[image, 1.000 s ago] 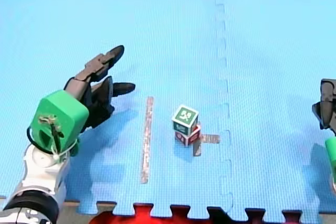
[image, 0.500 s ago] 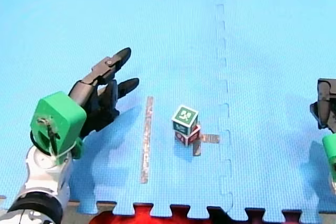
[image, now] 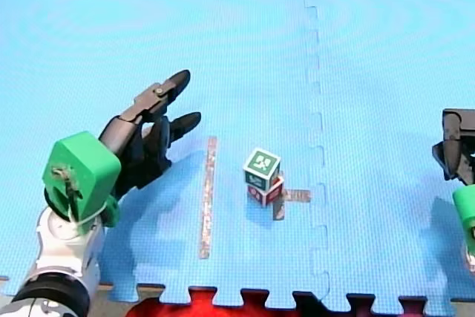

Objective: Stack cube left

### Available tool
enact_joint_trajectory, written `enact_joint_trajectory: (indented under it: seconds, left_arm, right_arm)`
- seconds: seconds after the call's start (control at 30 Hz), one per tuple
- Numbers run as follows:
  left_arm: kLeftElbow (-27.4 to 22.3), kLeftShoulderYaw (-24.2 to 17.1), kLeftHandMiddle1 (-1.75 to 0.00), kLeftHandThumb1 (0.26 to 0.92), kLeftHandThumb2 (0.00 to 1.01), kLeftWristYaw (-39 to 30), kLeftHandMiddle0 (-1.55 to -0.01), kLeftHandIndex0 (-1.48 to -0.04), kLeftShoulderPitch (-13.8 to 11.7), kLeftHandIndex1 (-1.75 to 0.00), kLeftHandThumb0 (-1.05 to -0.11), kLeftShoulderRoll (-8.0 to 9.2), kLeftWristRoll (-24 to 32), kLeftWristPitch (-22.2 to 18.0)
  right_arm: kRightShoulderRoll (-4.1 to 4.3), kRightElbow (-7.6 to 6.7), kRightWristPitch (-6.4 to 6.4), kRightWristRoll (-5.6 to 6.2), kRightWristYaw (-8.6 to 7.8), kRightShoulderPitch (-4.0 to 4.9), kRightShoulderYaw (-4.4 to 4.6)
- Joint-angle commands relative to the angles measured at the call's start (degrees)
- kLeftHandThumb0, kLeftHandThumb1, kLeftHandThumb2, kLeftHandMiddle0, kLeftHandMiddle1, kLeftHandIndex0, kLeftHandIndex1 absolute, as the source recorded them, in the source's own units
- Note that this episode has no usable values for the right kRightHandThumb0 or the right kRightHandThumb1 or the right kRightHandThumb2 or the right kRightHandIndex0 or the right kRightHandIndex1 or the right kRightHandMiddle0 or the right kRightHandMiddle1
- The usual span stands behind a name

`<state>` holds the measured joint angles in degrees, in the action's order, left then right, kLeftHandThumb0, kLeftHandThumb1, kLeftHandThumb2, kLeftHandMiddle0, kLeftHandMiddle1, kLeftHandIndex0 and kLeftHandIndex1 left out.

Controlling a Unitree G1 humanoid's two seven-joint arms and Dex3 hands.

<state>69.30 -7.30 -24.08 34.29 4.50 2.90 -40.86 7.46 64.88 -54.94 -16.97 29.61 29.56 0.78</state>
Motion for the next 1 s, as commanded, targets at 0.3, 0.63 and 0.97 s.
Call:
enact_joint_trajectory:
  seconds: [0.3,0.63,0.97]
  left_arm:
    - [0.22,0.23,-0.01,0.921,0.81,1.30,-0.46,-0.23,0.54,0.00,-1.048,-0.51,-0.51,0.13]
    - [0.31,-0.05,-0.01,0.921,0.81,1.17,-0.46,-0.23,0.72,0.00,-1.048,-0.59,-0.16,0.04]
    - [-0.27,-1.05,-0.01,0.921,0.81,1.03,-0.47,-0.23,1.02,0.00,-1.048,0.61,0.73,0.12]
  right_arm:
    - [0.41,-0.23,-0.36,0.29,-0.15,-0.36,-0.29]
    - [0.46,-0.63,0.08,0.10,-0.30,-0.64,-0.20]
    - [0.13,-0.45,0.47,1.29,-3.25,-0.07,-0.22]
